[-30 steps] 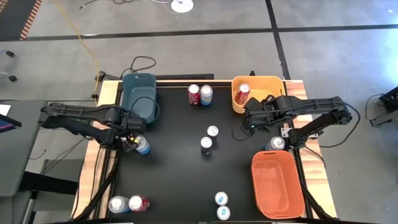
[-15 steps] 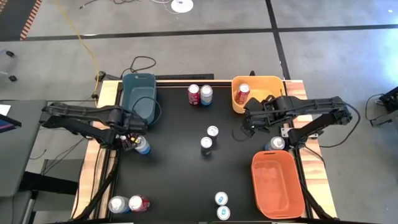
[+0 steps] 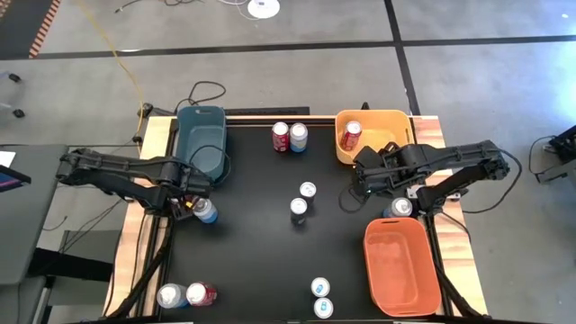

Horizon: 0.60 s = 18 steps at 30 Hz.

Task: Sort soda cans
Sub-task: Put the middle left red soda can into the yellow bin

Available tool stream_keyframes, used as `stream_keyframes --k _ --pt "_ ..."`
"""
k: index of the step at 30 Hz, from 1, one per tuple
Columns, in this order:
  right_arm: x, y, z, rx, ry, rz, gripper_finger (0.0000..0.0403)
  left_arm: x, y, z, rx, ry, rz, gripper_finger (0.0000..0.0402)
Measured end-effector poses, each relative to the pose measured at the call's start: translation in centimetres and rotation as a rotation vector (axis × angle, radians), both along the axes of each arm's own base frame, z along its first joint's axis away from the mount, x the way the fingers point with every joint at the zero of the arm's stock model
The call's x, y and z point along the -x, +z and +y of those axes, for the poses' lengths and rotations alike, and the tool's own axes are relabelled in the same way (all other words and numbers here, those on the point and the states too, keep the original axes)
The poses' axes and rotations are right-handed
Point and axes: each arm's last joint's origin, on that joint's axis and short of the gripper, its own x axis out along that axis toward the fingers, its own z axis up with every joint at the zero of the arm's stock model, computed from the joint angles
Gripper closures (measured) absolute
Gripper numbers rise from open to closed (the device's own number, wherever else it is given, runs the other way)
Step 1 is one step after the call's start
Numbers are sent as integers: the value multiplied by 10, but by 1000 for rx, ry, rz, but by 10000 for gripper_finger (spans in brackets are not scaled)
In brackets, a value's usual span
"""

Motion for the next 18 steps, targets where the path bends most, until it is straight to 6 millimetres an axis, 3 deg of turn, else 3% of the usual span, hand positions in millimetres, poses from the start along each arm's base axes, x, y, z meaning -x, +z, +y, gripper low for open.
stream_keyframes --k 18 --pt "1 0 6 9 16 -9 83 -4 -11 1 -36 34 -50 96"
